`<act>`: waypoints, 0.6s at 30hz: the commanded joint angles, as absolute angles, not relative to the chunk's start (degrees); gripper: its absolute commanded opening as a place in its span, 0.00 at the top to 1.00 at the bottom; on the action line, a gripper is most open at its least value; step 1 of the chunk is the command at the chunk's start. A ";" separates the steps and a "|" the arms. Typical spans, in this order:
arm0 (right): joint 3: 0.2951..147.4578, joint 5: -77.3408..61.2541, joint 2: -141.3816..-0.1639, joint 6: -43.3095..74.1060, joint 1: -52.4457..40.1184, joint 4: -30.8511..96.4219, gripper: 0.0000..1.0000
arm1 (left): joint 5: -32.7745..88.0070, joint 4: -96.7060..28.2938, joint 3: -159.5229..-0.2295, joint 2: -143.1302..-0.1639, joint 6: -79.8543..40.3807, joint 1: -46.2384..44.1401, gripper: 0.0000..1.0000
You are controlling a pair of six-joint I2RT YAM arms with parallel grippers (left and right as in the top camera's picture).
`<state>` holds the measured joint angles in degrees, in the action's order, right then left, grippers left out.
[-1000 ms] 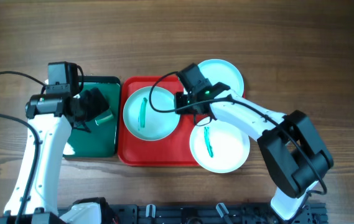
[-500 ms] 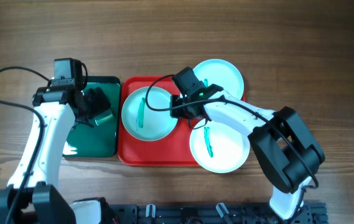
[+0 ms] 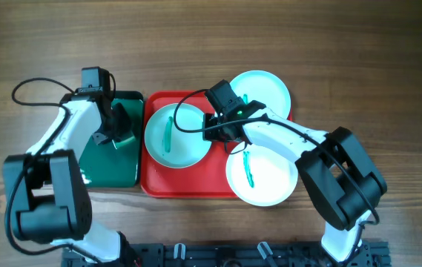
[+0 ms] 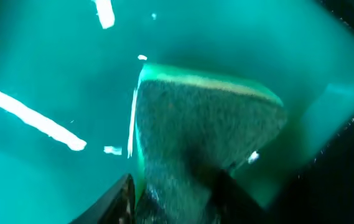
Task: Clean dirty plates on tray and stack at the side
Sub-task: 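Grasp the green sponge with left gripper, grip plate rim with right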
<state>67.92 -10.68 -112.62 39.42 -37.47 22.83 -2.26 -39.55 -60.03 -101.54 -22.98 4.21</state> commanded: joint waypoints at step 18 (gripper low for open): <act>67.46 -10.81 -114.02 38.96 -37.60 22.28 0.93 | -1.54 -42.92 -65.36 -102.85 -12.36 4.36 0.62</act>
